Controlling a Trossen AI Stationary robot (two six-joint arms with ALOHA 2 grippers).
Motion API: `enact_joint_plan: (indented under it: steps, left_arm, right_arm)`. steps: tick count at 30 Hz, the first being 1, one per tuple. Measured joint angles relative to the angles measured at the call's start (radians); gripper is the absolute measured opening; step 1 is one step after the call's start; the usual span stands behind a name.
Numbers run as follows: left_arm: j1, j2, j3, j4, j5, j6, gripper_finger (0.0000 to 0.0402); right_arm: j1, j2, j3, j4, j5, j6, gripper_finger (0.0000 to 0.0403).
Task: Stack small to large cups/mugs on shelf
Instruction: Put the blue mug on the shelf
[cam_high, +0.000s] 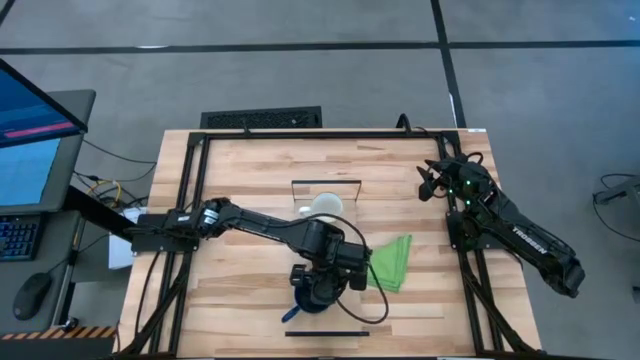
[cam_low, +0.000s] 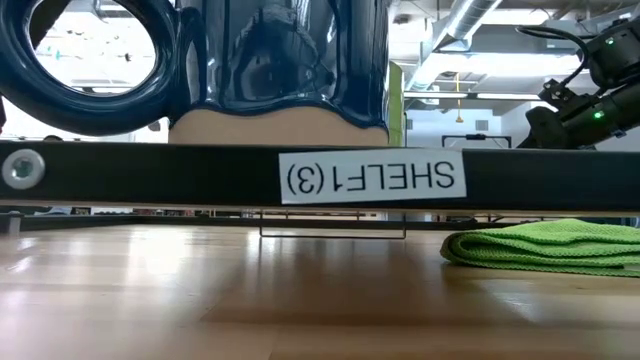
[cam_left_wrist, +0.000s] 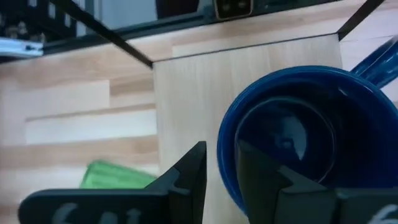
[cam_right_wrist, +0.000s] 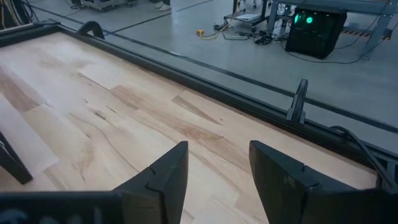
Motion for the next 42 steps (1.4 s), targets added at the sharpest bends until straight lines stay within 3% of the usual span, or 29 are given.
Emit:
enact_joint_plan:
  steps: [6, 10, 13, 19, 23, 29, 33, 39, 42]
  left_arm:
    - [-0.014, -0.036, -0.001, -0.004, -0.108, -0.096, 0.0075]
    - [-0.016, -0.079, 0.0, -0.027, -0.163, -0.265, 0.0075]
    - [-0.016, -0.098, 0.0, -0.041, -0.174, -0.434, 0.0075]
    - [-0.017, -0.113, 0.0, -0.043, -0.216, -0.977, 0.0075]
    - [-0.024, -0.113, 0.0, -0.116, -0.372, -1.178, 0.0075]
    - [-0.068, -0.167, -0.002, -0.187, -0.443, -1.407, 0.0075]
    - [-0.131, -0.243, -0.003, -0.186, -0.615, -1.513, 0.0075]
    - [-0.259, -0.307, -0.003, -0.281, -0.966, -1.745, 0.0075]
    - [-0.322, -0.326, -0.053, -0.275, -1.091, -1.827, 0.0075]
  right_arm:
    - [0.0, 0.0, 0.0, 0.0, 0.0, 0.0, 0.0191]
    - [0.0, 0.0, 0.0, 0.0, 0.0, 0.0, 0.0191]
    - [0.0, 0.0, 0.0, 0.0, 0.0, 0.0, 0.0193]
    - [0.0, 0.0, 0.0, 0.0, 0.0, 0.001, 0.0192]
    - [0.0, 0.0, 0.0, -0.001, -0.001, 0.01, 0.0192]
    - [0.0, 0.0, 0.0, -0.001, -0.002, 0.026, 0.019]
    - [0.002, 0.0, 0.0, -0.001, -0.003, 0.026, 0.019]
    - [0.002, 0.004, 0.0, -0.001, -0.004, 0.027, 0.0188]
    - [0.002, 0.004, 0.0, -0.001, -0.004, 0.027, 0.0187]
